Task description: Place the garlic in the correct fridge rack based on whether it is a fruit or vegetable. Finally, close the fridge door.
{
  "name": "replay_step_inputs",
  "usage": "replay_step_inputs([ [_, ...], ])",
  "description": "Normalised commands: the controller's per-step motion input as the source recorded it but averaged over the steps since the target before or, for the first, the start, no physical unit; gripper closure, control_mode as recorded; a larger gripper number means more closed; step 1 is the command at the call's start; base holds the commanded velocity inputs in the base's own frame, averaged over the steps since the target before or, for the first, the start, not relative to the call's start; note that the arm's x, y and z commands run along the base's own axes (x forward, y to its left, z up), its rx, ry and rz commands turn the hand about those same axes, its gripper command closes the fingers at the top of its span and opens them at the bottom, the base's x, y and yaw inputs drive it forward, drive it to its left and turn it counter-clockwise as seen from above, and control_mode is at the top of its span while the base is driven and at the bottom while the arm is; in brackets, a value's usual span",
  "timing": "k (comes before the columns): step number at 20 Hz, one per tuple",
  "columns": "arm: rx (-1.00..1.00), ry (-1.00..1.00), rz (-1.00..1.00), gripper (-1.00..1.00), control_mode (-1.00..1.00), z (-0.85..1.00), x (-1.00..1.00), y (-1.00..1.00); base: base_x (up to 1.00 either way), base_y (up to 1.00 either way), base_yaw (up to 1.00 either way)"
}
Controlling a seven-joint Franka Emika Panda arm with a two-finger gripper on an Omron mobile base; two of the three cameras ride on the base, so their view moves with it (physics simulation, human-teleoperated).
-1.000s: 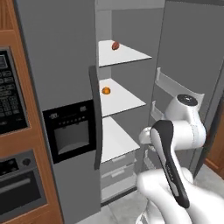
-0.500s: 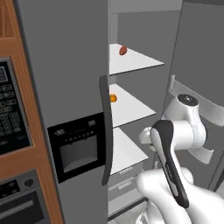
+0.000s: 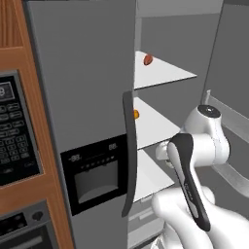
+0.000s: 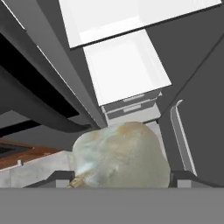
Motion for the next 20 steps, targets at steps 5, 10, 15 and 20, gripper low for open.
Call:
replay_step_inputs([
  [5,0.0,0.0,0.0,1.0,1.0,0.0,0.0,0.0,0.4,-0.24,0.2],
  [10,0.0,0.0,0.0,1.0,1.0,0.0,0.0,0.0,0.2,-0.45,0.19],
  [15,0.0,0.0,0.0,1.0,1.0,0.0,0.0,0.0,0.38,-0.24,0.2],
  [20,0.0,0.0,0.0,1.0,1.0,0.0,0.0,0.0,0.4,-0.28,0.23],
])
